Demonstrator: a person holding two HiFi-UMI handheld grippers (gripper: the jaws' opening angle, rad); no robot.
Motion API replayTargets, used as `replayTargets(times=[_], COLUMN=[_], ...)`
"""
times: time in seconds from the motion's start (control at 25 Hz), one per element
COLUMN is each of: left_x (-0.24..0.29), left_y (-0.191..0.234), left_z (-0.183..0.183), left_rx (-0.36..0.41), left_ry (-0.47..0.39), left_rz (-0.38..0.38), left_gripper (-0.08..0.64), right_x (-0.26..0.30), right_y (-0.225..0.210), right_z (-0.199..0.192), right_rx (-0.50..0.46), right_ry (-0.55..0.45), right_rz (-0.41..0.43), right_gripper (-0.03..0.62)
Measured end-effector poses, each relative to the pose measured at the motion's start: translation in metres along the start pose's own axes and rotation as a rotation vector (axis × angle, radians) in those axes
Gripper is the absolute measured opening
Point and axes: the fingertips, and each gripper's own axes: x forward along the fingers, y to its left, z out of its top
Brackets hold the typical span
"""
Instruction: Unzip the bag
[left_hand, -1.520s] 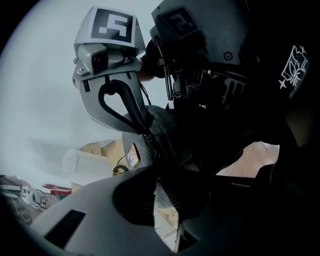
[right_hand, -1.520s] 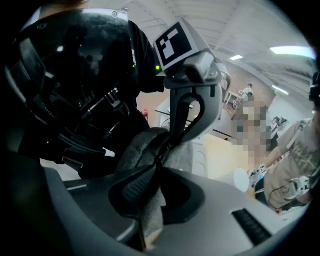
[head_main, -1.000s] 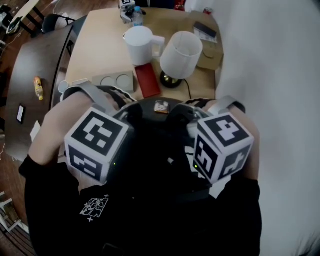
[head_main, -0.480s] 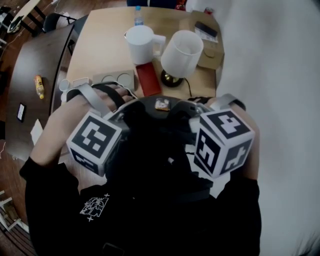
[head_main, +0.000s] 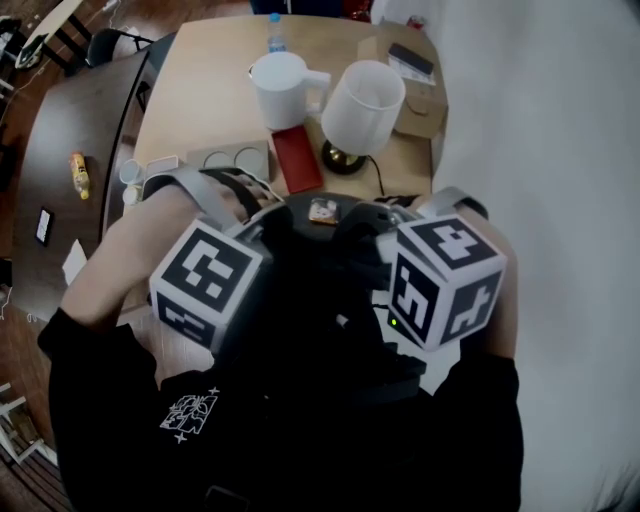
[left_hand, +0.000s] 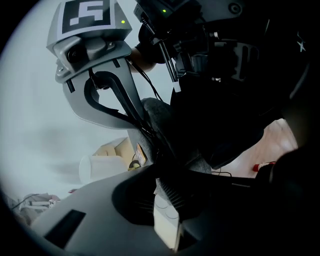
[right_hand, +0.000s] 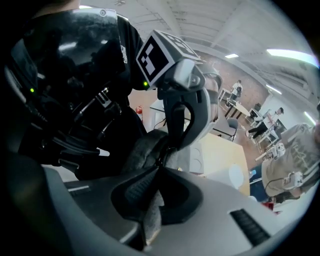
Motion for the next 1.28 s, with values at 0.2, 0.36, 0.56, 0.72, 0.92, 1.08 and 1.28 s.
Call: replayTargets(times=[0.2, 0.36, 0.56, 0.72, 0.92, 1.08, 1.28], left_x=[-0.004, -0.005, -0.006, -0.003, -0.005, -0.01, 0.0], left_y=[0.007, 0.014, 0.013, 0.023, 0.036, 0.045, 0.043], left_z=[-0.001, -0.001, 0.001, -0.006, -0.012, -0.016, -0.007], left_rx=[0.126, 0.16, 0.067, 0.011, -0.022, 0.006, 0.093], left_ry=[0.18, 0.229, 0.147, 0.089, 0.04, 0.033, -0.005], left_rz=[0.127, 0.19, 0.148, 0.196, 0.431, 0.659, 0.668], left_gripper=[0.041, 0.046, 0.046, 0.046, 0.049, 0.052, 0.003], right_x=[-0.005, -0.006, -0.008, -0.009, -0.012, -0.012, -0.002], right_y=[-0.003, -0.005, -0.008, -0.015, -0.022, -0.027, -0.01], right_z=[0.001, 0.001, 0.0, -0.007, -0.013, -0.015, -0.001], right_rx=[-0.038, -0.073, -0.048, -0.028, 0.009, 0.008, -0.034], right_ry=[0.062, 0.098, 0.092, 0.099, 0.107, 0.098, 0.051], right_rz=[-0.068, -0.099, -0.117, -0.145, -0.178, -0.173, -0.078], right_gripper=[0.021, 0.021, 0.021, 0.021, 0.021, 0.021, 0.021])
